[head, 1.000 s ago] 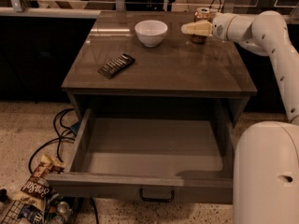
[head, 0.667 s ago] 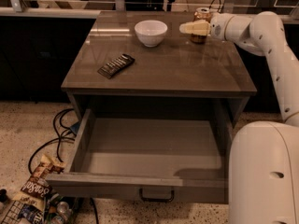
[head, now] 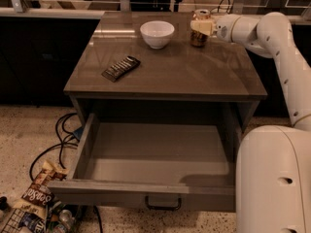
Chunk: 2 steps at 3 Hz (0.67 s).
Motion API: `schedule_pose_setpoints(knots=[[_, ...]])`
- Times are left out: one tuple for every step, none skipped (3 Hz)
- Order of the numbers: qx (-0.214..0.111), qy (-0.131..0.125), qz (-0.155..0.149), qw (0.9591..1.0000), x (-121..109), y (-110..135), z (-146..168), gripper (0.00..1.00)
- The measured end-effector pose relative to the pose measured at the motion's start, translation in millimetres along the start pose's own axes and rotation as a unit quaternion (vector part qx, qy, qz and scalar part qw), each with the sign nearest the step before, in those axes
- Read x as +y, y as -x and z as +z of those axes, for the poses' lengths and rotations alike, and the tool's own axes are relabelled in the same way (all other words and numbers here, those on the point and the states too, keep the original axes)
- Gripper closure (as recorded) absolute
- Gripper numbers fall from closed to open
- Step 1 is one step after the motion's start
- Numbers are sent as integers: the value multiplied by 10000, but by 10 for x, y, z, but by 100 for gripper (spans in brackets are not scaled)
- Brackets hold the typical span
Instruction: Place orange can into top drawer
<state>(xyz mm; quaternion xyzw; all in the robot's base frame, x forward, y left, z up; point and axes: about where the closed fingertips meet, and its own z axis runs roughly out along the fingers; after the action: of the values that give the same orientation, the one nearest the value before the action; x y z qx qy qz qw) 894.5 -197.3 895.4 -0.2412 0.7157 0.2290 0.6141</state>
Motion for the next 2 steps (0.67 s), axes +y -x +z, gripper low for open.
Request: schedule_pose_setpoints(knots=[[6,22,6,10000,22,-11,32,69],[17,62,16,10000,61,-31,87,100]])
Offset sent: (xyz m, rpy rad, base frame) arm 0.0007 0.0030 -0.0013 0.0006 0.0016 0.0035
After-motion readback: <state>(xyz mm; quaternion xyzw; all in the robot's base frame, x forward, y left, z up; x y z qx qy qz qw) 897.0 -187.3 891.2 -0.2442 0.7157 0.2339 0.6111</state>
